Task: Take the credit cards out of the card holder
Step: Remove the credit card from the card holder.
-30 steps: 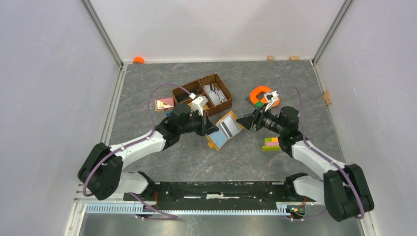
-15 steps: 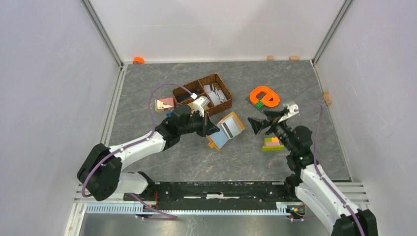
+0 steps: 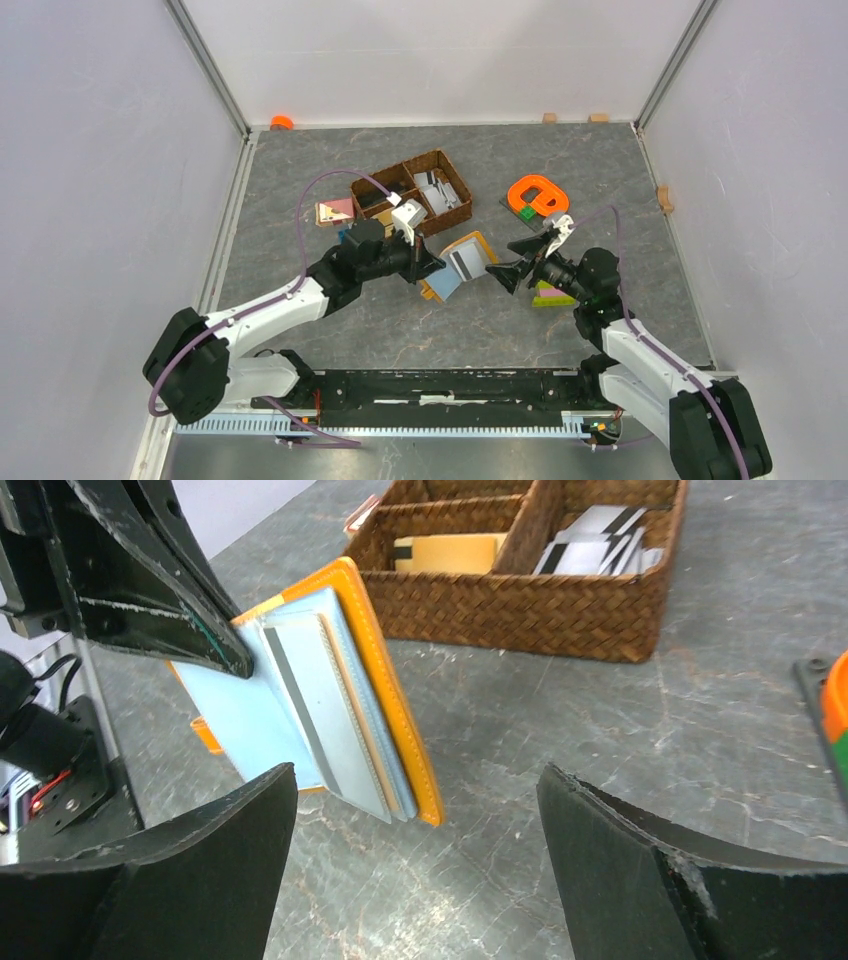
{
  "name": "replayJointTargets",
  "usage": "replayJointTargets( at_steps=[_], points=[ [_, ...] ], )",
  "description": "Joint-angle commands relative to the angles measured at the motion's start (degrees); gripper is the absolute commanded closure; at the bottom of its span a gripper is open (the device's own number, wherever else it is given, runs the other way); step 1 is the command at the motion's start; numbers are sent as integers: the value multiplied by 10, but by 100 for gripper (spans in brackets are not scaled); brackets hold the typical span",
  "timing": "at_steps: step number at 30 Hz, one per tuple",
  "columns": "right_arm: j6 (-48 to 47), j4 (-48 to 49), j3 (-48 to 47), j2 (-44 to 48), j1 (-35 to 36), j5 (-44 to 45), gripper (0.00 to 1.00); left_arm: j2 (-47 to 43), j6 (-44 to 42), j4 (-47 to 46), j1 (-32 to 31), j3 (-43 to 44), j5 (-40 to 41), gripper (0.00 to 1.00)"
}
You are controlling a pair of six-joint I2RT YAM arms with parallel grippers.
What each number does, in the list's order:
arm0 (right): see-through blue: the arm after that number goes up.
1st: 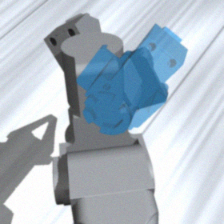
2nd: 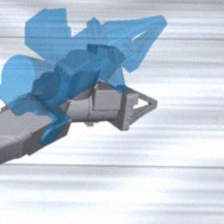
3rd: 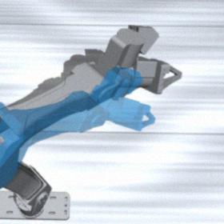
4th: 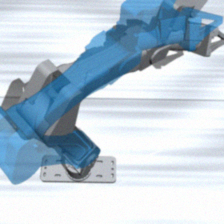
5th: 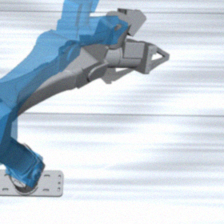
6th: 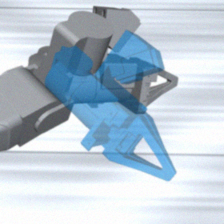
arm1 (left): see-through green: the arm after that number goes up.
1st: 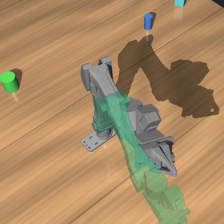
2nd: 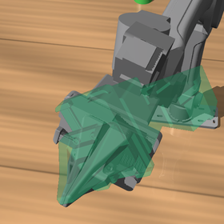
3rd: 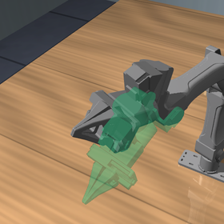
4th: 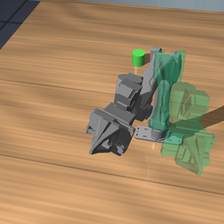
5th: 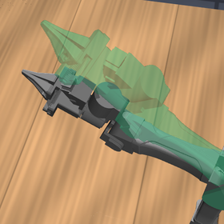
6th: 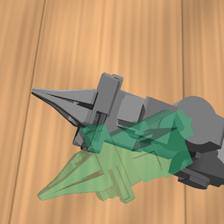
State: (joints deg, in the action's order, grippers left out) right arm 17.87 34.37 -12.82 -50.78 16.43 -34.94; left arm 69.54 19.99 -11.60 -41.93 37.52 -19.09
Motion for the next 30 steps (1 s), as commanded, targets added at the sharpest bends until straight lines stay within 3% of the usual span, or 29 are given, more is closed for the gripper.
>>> replayJointTargets(
  at_steps=[1,10,16,21,23,25,26,27,30],
  points=[
    [3,50,-20,-22,7,-49,7,-22,-45,-16,-10,3,3,98],
    [14,93,-18,-34,19,-88,12,-28,-50,-10,-21,11,-30,98],
    [-2,77,-30,-42,37,-100,24,-31,-55,-10,-27,13,-38,98],
    [-32,30,-53,-59,58,-95,46,-31,-56,-9,-30,14,-38,98],
    [-33,25,-57,-65,61,-94,58,-32,-56,-7,-30,14,-34,98],
    [-23,26,-59,-70,62,-90,78,-34,-56,-2,-30,15,-21,97],
    [-14,29,-59,-74,63,-86,87,-37,-55,3,-30,15,-6,94],
    [41,29,-63,-92,62,-58,94,-48,-49,24,-30,15,65,76],
    [84,31,-75,-117,60,-54,100,-61,-32,58,-30,15,173,55]
  ],
)
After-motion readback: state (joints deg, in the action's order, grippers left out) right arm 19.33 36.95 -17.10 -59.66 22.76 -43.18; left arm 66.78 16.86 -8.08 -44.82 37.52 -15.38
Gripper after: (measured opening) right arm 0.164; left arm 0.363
